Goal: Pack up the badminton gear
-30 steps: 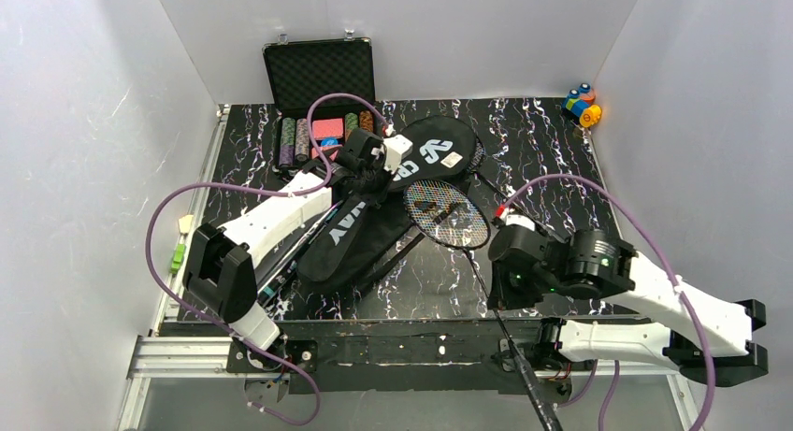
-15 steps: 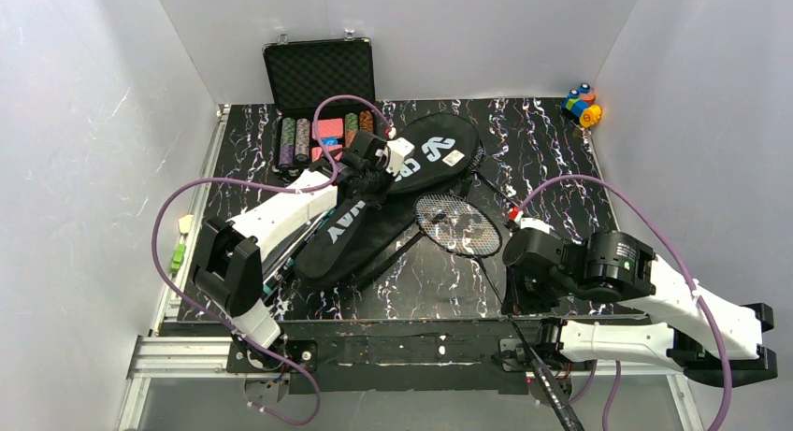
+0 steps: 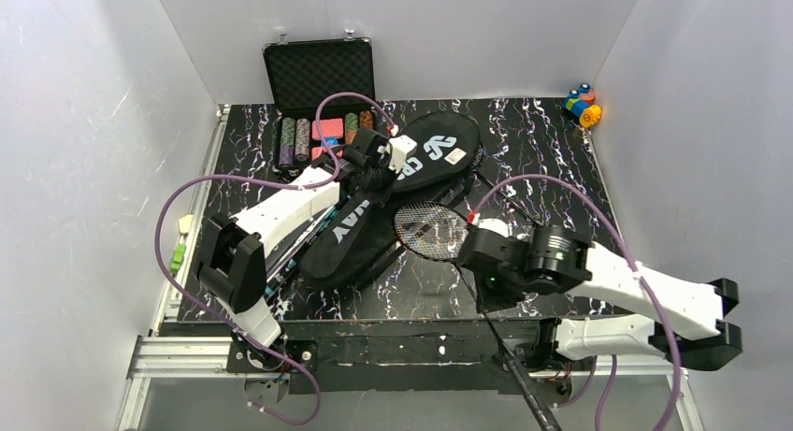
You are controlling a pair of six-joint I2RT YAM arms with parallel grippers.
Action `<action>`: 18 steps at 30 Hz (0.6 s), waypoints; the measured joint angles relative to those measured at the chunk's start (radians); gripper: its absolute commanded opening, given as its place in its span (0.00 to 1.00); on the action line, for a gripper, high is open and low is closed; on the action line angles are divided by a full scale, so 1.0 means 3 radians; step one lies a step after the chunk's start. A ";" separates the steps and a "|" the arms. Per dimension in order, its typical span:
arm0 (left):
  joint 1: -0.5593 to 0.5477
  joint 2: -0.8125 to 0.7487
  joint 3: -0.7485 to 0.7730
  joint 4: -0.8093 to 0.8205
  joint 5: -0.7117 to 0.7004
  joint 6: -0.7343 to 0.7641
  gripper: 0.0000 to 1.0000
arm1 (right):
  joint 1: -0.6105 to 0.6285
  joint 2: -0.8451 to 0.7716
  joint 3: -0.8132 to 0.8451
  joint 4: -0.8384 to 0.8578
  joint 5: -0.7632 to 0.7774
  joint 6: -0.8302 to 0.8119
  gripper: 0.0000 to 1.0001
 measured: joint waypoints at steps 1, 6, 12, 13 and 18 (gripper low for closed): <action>0.0000 -0.0003 0.0004 -0.0014 0.0041 -0.0004 0.00 | 0.0001 0.0078 0.0000 0.0061 0.0020 -0.0014 0.01; 0.0001 -0.0024 0.0022 -0.0071 0.0228 -0.0031 0.00 | 0.0005 0.0420 0.0000 0.0379 0.0164 -0.0088 0.01; 0.0001 -0.0041 0.0072 -0.0159 0.0403 -0.0052 0.00 | 0.0004 0.0722 0.0001 0.0668 0.0416 -0.0139 0.01; 0.0001 -0.0058 0.0072 -0.0173 0.0427 -0.0060 0.00 | 0.0001 0.0760 0.0001 0.0696 0.0453 -0.0141 0.01; 0.0001 -0.0170 0.0072 -0.0228 0.0543 -0.0090 0.00 | -0.0137 0.0975 -0.0005 0.0896 0.0572 -0.0163 0.01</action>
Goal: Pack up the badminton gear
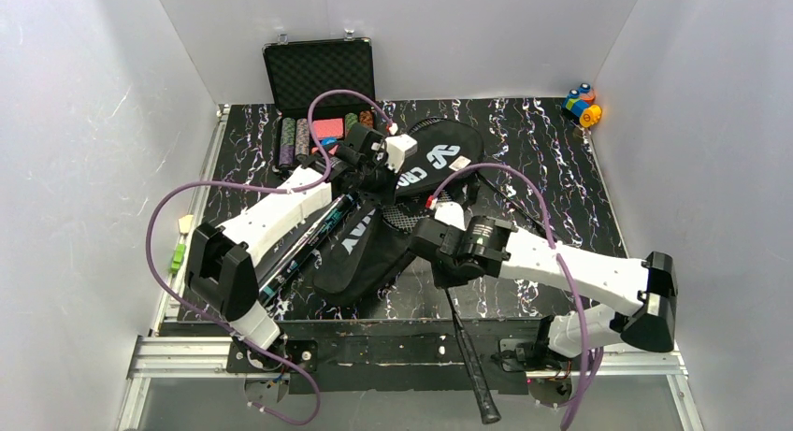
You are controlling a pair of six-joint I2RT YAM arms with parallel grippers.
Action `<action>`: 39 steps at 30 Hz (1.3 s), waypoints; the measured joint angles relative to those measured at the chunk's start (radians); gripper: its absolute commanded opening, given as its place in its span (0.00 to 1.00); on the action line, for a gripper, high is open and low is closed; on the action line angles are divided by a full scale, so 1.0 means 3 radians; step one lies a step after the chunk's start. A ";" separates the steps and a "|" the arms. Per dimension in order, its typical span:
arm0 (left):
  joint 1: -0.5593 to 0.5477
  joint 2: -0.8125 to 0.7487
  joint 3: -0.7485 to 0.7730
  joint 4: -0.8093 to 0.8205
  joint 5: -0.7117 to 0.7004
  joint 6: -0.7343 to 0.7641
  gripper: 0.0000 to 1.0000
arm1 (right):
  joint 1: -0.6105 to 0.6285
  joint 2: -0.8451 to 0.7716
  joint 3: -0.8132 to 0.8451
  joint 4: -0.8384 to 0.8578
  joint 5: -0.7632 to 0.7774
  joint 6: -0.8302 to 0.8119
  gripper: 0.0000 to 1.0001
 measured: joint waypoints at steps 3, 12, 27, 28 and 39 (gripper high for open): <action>0.0000 -0.0064 0.0000 -0.0032 0.0090 -0.0011 0.00 | -0.0203 0.0072 -0.0112 0.0229 0.0036 -0.0036 0.01; 0.0000 -0.0322 -0.0200 -0.0050 0.0348 0.0017 0.00 | -0.0834 0.0511 -0.0167 0.0755 0.0051 -0.0235 0.01; 0.0020 -0.0507 -0.0585 -0.0083 0.0792 0.0189 0.00 | -0.1291 0.0999 0.0089 0.1373 -0.0112 -0.0490 0.01; 0.0034 -0.0538 -0.0619 -0.0064 0.0816 0.0195 0.00 | -0.1300 0.0999 0.0089 0.1413 -0.0135 -0.0487 0.01; 0.0100 -0.0568 -0.0635 0.0043 0.0907 0.0221 0.00 | -0.1489 0.1169 0.0065 0.1829 -0.0432 -0.0153 0.01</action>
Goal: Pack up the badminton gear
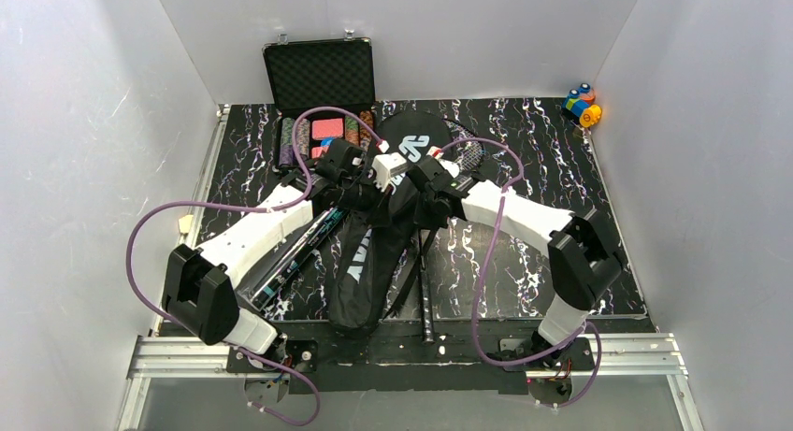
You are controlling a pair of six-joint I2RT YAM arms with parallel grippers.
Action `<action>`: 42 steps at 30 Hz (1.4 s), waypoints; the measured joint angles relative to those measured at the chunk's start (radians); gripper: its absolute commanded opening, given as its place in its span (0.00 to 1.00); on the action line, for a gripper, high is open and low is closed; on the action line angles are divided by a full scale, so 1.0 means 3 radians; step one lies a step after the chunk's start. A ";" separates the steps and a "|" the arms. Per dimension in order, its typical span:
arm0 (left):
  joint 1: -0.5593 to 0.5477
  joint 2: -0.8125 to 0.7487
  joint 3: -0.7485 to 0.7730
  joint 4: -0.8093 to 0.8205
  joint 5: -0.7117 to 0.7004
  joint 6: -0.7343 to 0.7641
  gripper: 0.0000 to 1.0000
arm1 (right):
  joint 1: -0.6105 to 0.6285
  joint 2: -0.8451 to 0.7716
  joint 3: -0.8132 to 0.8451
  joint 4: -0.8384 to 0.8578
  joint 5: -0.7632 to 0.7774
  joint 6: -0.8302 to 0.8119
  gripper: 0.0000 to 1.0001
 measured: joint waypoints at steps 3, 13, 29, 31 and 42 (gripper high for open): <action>0.0010 0.0019 -0.0001 0.0000 0.0005 0.0078 0.00 | -0.0078 0.0134 0.0006 0.0038 -0.0126 0.0093 0.02; 0.0057 0.0248 -0.0095 0.0089 0.0083 0.0300 0.00 | -0.0186 0.0254 0.0017 0.0342 -0.0665 0.0298 0.12; 0.0106 0.0594 -0.0102 -0.0011 0.0168 0.0462 0.00 | -0.0459 0.0643 -0.0013 0.0909 -0.1771 0.0202 0.46; 0.0120 0.0593 -0.0102 -0.0011 0.0174 0.0462 0.00 | -0.0520 0.0624 -0.0013 0.0880 -0.1830 0.0122 0.47; 0.0235 0.0449 -0.0102 -0.0005 0.0256 0.0403 0.00 | -0.1403 0.0022 0.0804 0.0028 -0.1147 -0.0715 0.61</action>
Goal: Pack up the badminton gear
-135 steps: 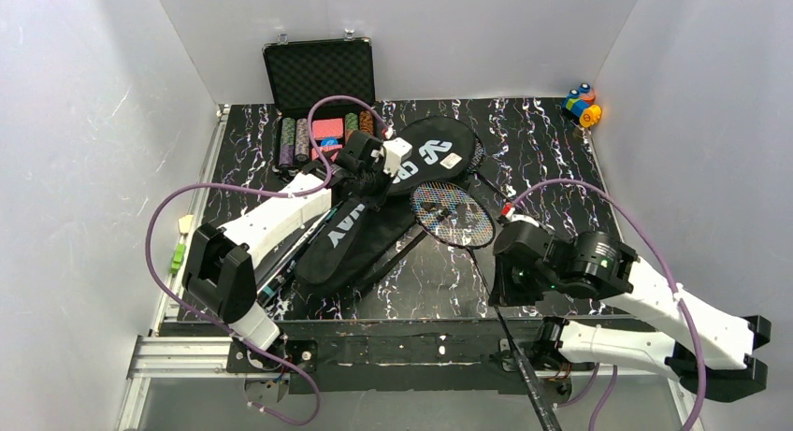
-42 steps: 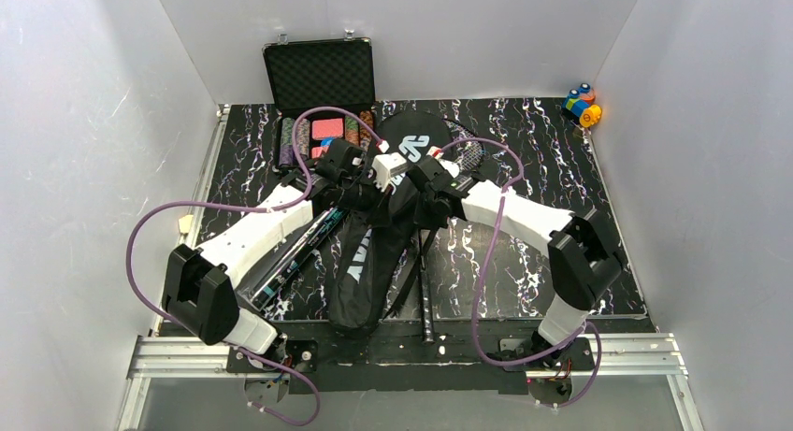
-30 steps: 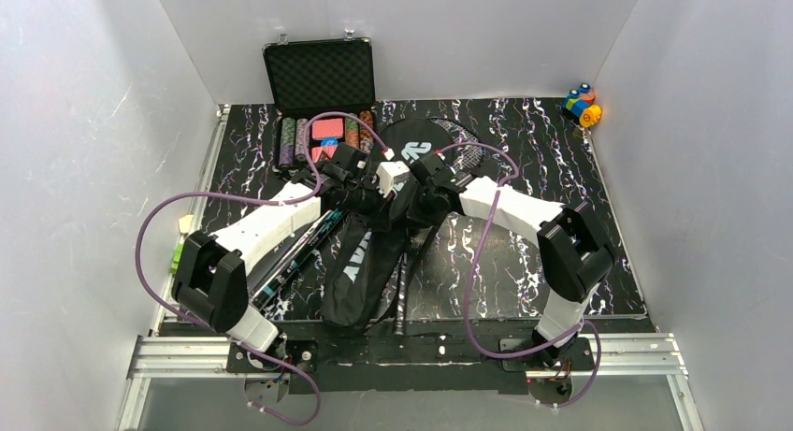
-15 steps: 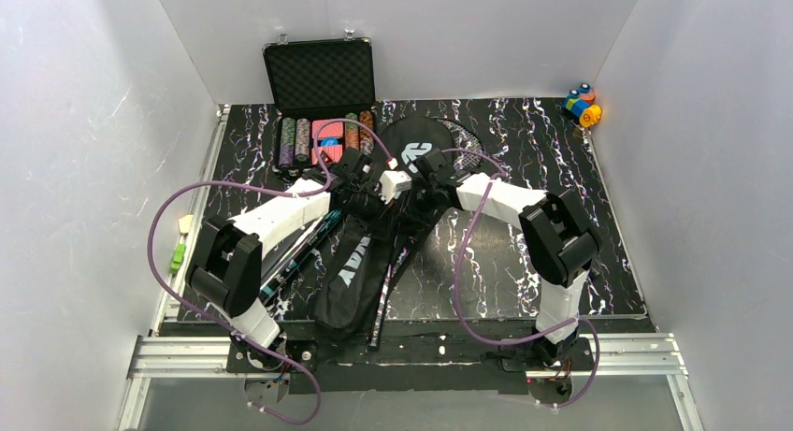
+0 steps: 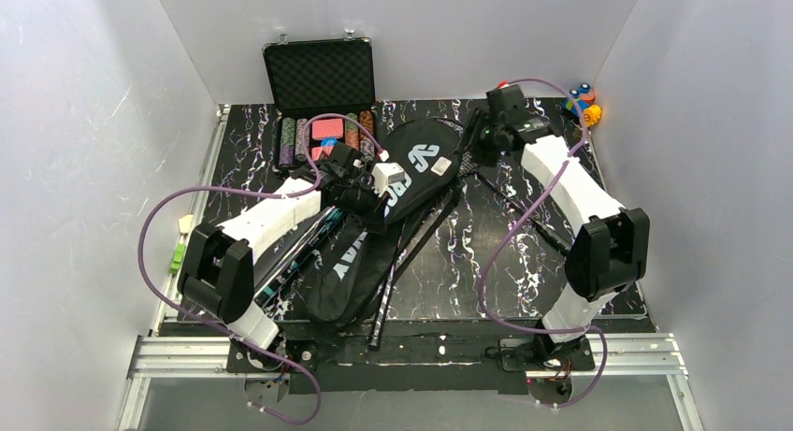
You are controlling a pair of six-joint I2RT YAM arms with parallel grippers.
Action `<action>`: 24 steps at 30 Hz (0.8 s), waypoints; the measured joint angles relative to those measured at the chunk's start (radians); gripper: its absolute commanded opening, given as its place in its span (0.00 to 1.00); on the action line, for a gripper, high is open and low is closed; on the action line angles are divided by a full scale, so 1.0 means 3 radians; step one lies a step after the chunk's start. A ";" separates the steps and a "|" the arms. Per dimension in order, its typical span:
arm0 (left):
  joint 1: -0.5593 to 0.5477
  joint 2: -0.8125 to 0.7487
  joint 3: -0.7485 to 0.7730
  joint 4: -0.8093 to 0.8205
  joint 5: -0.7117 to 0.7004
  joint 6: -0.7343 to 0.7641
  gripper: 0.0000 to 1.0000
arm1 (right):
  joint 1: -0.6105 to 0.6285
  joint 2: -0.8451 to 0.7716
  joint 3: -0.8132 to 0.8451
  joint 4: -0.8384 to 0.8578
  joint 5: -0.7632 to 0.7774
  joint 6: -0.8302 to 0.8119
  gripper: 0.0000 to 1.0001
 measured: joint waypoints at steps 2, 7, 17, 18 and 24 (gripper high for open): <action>0.0008 -0.0047 0.0000 0.0001 0.0009 -0.0025 0.00 | -0.0126 -0.0015 0.0131 -0.0112 0.0406 -0.0237 0.61; 0.0014 -0.0214 0.0000 -0.0005 0.0009 -0.0095 0.00 | -0.0299 0.0192 0.0150 -0.0430 0.0988 -0.0800 0.61; 0.0017 -0.0341 0.0000 -0.0060 0.0009 -0.0136 0.00 | -0.0739 0.0582 -0.0092 -0.0726 0.1017 -0.1317 0.61; 0.0018 -0.0341 0.0000 -0.0060 0.0009 -0.0136 0.00 | -0.0758 0.0584 -0.0092 -0.0726 0.1016 -0.1349 0.61; 0.0020 -0.0341 -0.0006 -0.0060 0.0008 -0.0136 0.00 | -0.0769 0.0665 -0.0090 -0.0724 0.0926 -0.1563 0.58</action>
